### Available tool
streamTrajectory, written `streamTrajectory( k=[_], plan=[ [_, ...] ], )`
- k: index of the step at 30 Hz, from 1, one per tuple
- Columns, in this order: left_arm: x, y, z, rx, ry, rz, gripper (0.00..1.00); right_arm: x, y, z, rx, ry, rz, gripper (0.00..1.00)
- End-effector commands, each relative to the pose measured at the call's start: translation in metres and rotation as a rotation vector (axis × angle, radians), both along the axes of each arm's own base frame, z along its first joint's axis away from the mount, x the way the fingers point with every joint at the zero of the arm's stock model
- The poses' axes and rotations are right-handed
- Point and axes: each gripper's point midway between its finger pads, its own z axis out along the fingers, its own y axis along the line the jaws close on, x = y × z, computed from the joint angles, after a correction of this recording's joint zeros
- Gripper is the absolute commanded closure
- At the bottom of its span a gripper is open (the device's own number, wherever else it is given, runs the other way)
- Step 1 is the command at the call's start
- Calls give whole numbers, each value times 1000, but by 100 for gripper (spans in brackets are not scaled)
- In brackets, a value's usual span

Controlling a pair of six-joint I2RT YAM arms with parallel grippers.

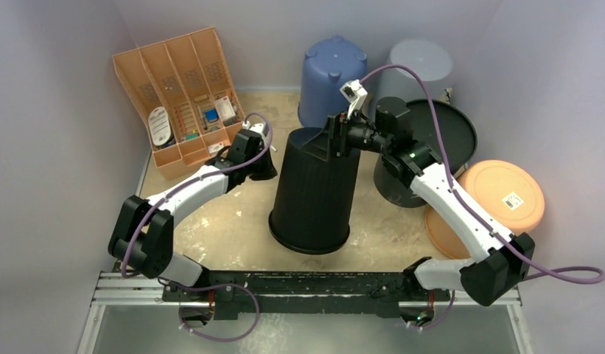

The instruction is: Turn the large container upside down

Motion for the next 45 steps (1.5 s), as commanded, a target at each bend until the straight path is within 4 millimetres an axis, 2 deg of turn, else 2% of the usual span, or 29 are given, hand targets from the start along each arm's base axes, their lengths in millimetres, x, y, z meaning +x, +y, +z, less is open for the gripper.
streamTrajectory(
  k=[1,7,14,19,23,27,32,35,37,42,45],
  plan=[
    [27,-8,28,-3,-116,-15,100,-12,17,15,46,-25,63,12],
    [27,-11,31,-24,-114,-21,100,-41,33,19,71,11,105,12],
    [31,-11,45,-39,-146,2,100,-61,21,-8,28,89,96,10],
    [34,-12,62,-64,-170,17,100,-62,13,-18,-1,92,58,10],
    [34,-11,82,-85,-201,27,100,-55,9,-12,-23,56,27,10],
    [28,-8,108,-102,-231,28,94,-40,0,-4,-89,14,-45,9],
    [15,1,144,-118,-271,38,92,-26,-31,16,-231,-81,-174,9],
    [2,4,165,-131,-289,24,90,-34,-55,20,-298,-110,-222,9],
    [-7,9,178,-136,-301,18,89,-40,-73,12,-364,-129,-247,7],
    [-27,18,206,-151,-331,9,88,-79,-87,-30,-468,22,-152,5],
    [-40,14,218,-178,-325,-44,87,-89,-100,-40,-472,78,-202,5]
  ],
)
